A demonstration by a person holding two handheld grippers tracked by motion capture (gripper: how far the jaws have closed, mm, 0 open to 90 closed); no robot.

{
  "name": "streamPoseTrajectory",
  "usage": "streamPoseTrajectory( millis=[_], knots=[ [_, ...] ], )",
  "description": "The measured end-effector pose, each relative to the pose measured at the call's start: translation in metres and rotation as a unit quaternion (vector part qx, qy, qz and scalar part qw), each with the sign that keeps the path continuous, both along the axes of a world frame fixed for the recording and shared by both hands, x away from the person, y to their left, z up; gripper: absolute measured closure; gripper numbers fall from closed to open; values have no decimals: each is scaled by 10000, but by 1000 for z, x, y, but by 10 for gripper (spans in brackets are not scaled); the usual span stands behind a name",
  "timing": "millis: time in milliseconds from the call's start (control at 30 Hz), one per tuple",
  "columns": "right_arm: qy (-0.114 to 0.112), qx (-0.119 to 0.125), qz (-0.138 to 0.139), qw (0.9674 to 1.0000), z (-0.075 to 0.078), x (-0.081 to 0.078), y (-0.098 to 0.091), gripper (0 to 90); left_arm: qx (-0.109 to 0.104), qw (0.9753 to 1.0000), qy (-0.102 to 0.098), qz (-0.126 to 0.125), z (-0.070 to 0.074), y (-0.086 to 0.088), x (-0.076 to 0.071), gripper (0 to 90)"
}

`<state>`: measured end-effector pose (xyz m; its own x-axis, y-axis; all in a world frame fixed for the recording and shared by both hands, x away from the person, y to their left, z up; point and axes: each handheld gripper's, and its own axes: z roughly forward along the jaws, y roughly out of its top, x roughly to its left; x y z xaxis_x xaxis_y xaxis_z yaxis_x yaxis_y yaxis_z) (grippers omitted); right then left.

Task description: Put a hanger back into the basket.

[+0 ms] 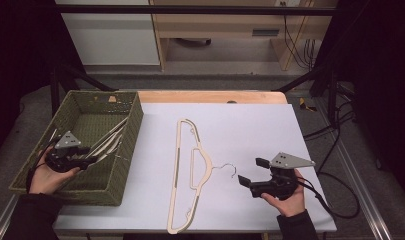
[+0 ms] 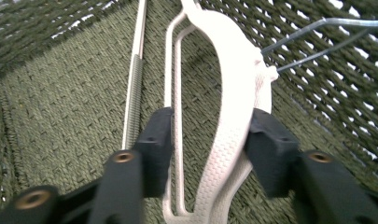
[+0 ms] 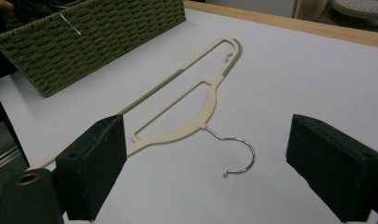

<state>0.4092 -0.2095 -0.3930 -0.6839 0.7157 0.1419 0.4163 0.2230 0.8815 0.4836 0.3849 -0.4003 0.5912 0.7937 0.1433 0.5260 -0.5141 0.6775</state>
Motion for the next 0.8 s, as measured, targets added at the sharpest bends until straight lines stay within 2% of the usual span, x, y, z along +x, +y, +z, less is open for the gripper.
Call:
streamPoseTrajectory(
  millis=[133, 200, 333, 400, 467, 633, 667, 800],
  knots=[
    [-9, 28, -16, 10000, 0, 0, 0, 131, -239, 9995, -201, -20, 5, 0, -2, 372],
    [-18, 38, -25, 10000, 0, 0, 0, 131, -399, 9984, -410, 13, 13, -1, -4, 332],
    [-51, 75, -33, 10000, 1, 0, 0, 131, -566, 9961, -666, 103, 27, -5, -7, 250],
    [-75, 90, -50, 9999, 1, -1, 0, 131, -789, 9934, -824, 142, 34, -9, -10, 217],
    [-81, 91, -53, 9999, 2, -1, -1, 131, -882, 9912, -975, 175, 40, -14, -14, 196],
    [-95, 88, -110, 9999, 1, -1, 0, 126, -1399, 9809, -1337, 207, 52, -34, -27, 148],
    [-100, 72, -108, 9999, 1, 0, 0, 126, -1461, 9793, -1394, 161, 53, -39, -29, 139],
    [-51, 81, -161, 9998, -2, 1, 3, 127, -1585, 9759, -1492, -139, 57, -59, -39, 115]
  ],
)
